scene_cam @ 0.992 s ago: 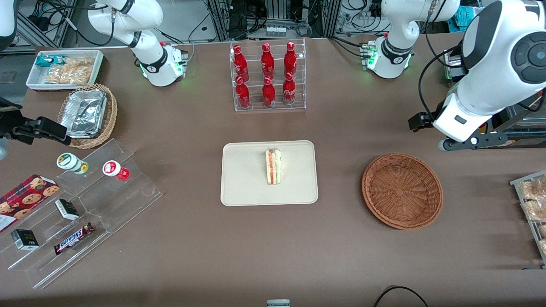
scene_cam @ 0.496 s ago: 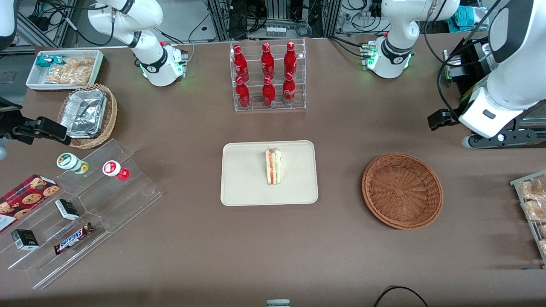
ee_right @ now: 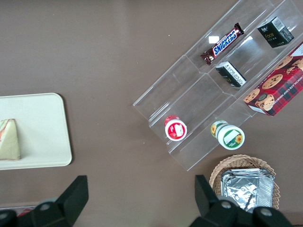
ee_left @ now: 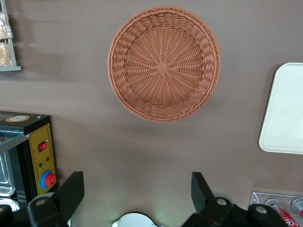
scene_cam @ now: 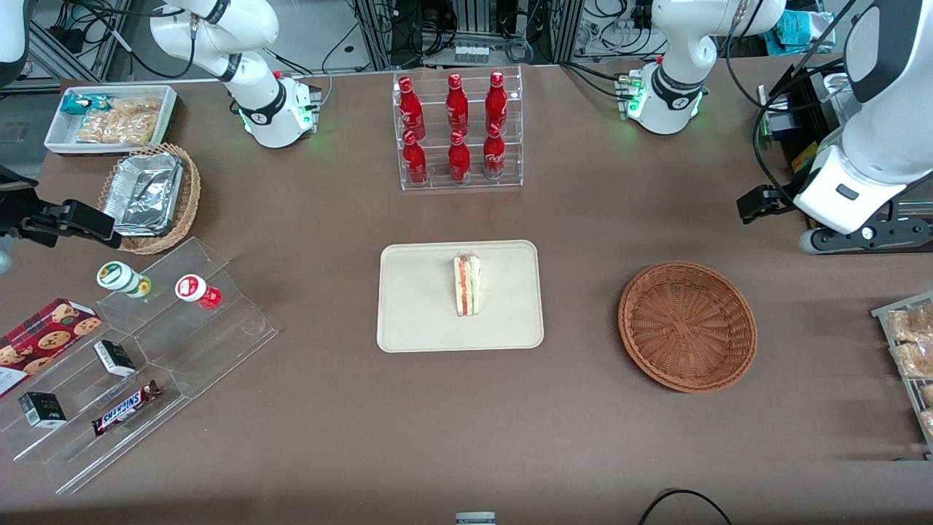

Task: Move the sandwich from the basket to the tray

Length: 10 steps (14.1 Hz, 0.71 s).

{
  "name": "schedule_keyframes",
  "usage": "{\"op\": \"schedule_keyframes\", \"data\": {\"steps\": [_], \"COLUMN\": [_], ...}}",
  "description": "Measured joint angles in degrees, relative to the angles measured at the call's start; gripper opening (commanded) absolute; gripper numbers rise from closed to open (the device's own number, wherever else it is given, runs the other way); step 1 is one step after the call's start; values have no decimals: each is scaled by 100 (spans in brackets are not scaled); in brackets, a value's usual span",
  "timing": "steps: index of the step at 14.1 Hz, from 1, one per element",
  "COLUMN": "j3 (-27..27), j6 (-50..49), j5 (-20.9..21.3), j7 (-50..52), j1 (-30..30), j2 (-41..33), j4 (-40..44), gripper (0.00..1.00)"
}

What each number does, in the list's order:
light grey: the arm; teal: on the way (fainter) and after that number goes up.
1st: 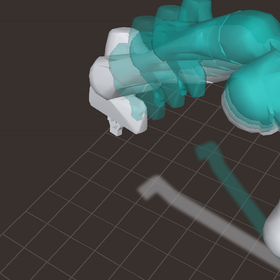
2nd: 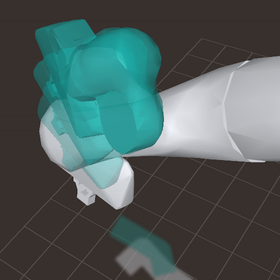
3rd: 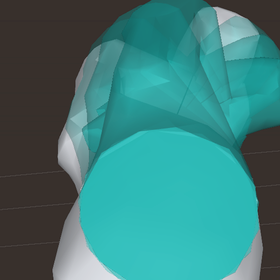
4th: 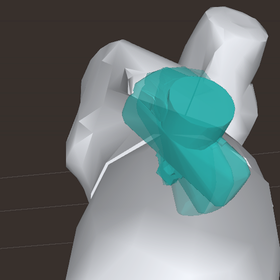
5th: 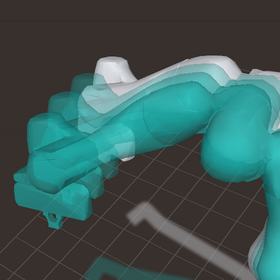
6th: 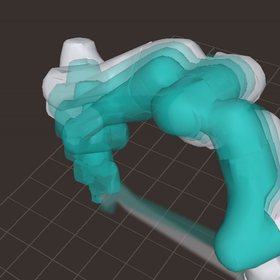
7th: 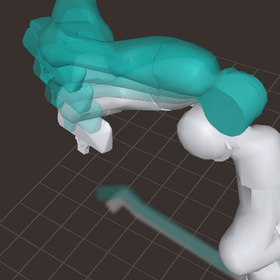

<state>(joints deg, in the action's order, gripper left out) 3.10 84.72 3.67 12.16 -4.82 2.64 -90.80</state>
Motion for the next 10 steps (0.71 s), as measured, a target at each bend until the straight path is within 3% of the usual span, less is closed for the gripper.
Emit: {"op": "schedule_keyframes", "data": {"steps": [10], "j3": [-27], "j6": [21], "j5": [-30], "j7": [0], "j1": [55], "j2": [1], "j4": [83], "gripper": [100]}}
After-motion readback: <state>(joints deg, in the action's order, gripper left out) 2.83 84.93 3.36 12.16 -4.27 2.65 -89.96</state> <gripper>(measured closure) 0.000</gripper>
